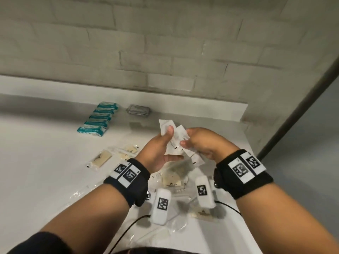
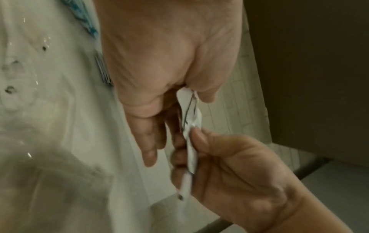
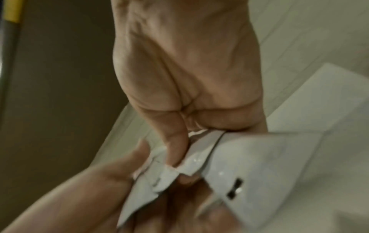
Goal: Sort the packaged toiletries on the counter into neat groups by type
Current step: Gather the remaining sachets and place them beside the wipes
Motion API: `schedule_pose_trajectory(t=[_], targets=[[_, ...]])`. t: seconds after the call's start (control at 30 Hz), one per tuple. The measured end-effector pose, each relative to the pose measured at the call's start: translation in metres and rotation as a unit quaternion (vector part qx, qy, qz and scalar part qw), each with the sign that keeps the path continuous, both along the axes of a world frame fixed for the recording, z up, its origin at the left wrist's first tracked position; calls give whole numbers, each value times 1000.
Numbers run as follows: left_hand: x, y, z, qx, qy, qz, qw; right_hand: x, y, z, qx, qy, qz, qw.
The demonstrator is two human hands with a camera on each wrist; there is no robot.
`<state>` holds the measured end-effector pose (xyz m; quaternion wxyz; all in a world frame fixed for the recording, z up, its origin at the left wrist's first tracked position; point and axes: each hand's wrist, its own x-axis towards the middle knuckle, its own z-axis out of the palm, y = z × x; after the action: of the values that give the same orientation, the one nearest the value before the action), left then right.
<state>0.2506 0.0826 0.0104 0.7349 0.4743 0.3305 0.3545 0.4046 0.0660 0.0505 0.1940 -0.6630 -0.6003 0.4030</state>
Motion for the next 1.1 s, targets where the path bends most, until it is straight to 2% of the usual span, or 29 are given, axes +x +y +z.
schedule_pose_trajectory(t=[0.07, 0.2, 0.33, 0.4, 0.47, 0.57, 0.67, 0.73, 0.87, 0.97, 1.1], targets=[[0, -6, 6, -2, -20, 33, 999, -19, -2, -3, 29, -38, 4, 999], [-19, -9, 8, -41, -47, 97, 993, -32, -13, -1, 98, 97, -111, 984], [-41, -21, 7, -99, -78, 53, 991, -48, -17, 10, 142, 261, -156, 942], [-45, -30, 8, -106, -83, 12, 991, -60, -18, 11, 142, 294, -168, 930], [-47, -36, 10, -86, -75, -8, 993, -71, -21, 10, 151, 274, -169, 934], [-56, -37, 11, -46, -40, 4, 998, -78, -24, 10, 195, 197, -172, 945], [-67, -36, 11, -33, -32, 24, 999, -66, -23, 13, 223, 159, -231, 933], [-76, -33, 10, -31, -40, 44, 998, -61, -25, 14, 195, 208, -245, 927], [-87, -30, 12, 10, -20, 48, 999, -76, -36, 14, 134, 310, -193, 921], [-92, -31, 16, 41, -1, 25, 999, -100, -43, 7, 116, 314, -143, 931], [-101, -24, 14, 66, 16, 87, 994, -110, -35, 3, 160, 275, -229, 920]])
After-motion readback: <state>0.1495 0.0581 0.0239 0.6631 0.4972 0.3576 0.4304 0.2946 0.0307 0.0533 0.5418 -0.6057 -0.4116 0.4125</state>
